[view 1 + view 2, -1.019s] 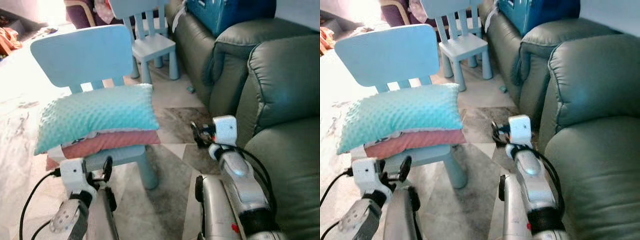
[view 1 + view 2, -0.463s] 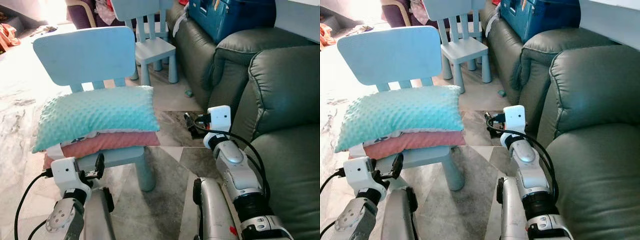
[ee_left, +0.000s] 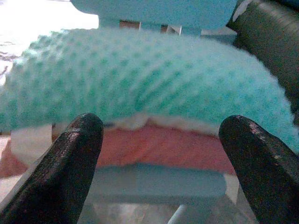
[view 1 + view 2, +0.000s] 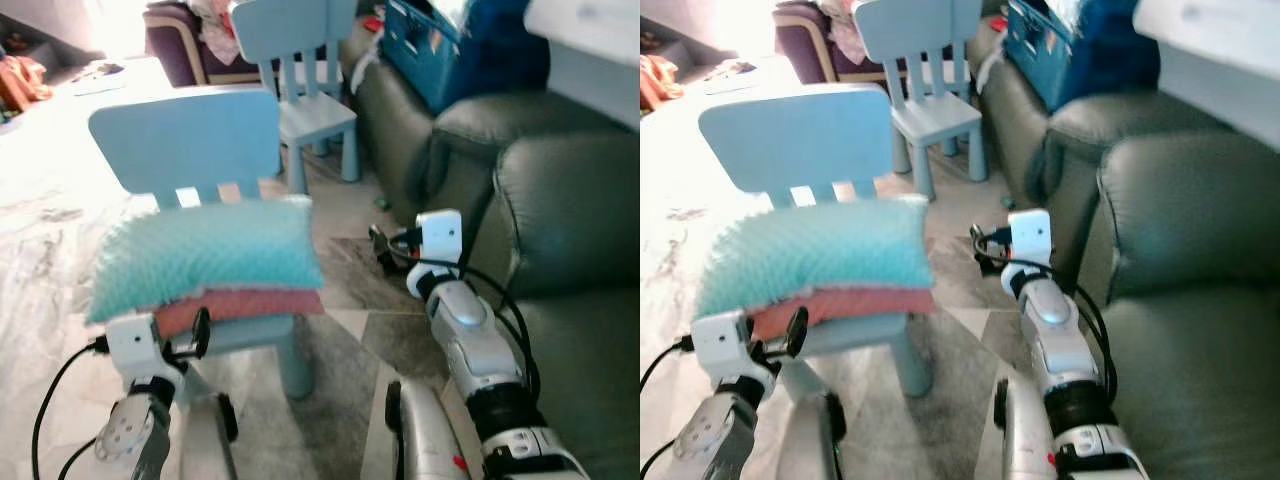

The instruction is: Move the pillow to the sofa

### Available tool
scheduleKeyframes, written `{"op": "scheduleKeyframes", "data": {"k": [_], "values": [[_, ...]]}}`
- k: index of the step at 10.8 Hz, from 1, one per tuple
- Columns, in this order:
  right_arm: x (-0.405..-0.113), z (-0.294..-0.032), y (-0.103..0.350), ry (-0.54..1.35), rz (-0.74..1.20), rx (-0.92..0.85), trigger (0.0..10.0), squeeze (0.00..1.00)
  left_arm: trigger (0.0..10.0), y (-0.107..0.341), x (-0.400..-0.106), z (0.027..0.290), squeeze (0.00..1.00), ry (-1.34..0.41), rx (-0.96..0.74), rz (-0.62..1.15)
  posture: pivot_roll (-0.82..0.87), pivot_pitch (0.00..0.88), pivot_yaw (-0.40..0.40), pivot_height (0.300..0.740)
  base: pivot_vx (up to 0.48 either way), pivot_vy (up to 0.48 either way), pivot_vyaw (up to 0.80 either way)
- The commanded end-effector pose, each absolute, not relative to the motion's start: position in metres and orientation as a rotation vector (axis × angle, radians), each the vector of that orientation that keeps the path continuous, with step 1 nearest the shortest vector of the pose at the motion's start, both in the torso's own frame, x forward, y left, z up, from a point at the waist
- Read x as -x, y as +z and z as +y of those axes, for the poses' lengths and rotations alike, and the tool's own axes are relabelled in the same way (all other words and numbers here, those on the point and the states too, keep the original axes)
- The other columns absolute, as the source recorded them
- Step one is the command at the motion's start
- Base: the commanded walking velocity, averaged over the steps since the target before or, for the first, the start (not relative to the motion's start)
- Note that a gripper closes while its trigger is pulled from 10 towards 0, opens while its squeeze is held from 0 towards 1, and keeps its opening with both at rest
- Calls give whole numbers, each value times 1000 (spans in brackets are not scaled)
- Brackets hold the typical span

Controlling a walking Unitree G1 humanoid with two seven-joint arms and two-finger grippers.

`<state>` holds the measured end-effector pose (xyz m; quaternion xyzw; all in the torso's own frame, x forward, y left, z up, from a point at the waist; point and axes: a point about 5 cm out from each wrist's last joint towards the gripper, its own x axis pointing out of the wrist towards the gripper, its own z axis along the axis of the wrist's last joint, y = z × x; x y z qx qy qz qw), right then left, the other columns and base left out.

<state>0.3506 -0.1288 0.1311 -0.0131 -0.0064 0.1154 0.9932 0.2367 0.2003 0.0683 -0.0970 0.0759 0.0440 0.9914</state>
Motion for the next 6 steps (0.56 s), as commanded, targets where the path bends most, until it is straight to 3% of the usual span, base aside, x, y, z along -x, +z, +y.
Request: {"op": "scheduleKeyframes", "data": {"k": [1, 6], "values": [[-354, -128, 136, 232, -29, 13, 10000, 0, 10000, 66, -237, 202, 0, 101, 184, 157, -124, 0, 36, 568, 0, 0, 0], [-355, -127, 138, 228, -38, 7, 10000, 0, 10000, 65, -239, 200, 0, 105, 174, 157, -129, 0, 43, 668, 0, 0, 0]]}}
